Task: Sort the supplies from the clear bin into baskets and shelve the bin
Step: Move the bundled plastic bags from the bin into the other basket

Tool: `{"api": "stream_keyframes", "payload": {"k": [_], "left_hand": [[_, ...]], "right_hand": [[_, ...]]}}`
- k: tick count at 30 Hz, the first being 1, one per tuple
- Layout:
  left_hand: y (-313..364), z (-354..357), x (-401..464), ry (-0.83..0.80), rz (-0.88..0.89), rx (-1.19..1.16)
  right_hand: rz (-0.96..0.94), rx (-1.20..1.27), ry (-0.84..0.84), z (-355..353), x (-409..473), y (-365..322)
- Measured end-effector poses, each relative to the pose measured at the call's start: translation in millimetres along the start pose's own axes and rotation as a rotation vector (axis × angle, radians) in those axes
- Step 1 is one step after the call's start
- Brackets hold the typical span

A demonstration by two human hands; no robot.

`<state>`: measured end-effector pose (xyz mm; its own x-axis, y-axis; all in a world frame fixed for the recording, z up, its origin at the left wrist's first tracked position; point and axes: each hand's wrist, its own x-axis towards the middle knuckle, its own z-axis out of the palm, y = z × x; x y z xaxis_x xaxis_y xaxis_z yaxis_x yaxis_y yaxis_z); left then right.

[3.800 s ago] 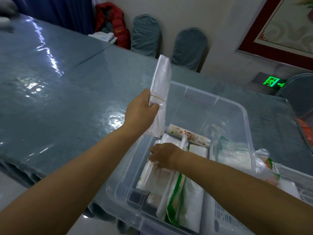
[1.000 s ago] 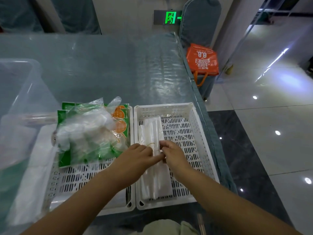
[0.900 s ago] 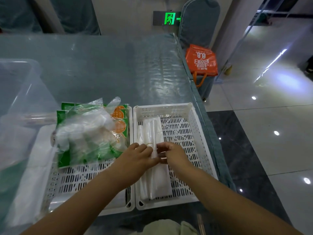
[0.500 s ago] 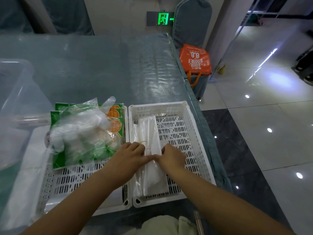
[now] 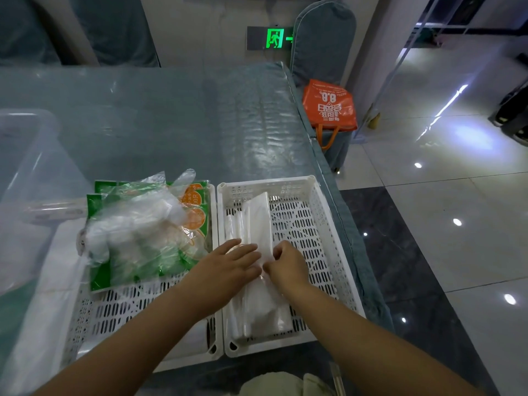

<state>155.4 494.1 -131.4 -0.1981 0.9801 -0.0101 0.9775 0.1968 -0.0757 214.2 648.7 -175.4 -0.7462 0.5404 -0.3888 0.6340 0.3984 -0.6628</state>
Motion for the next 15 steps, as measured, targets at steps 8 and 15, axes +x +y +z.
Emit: {"api": "stream_keyframes", "payload": {"k": [8, 15], "left_hand": [[5, 5, 23, -0.099, 0.045, 0.003], [4, 5, 54, -0.344, 0.148, 0.063]], "right_hand": [[-0.041, -0.144, 0.078, -54, 6, 19], [-0.009, -0.117, 0.030, -53, 1, 26]]}}
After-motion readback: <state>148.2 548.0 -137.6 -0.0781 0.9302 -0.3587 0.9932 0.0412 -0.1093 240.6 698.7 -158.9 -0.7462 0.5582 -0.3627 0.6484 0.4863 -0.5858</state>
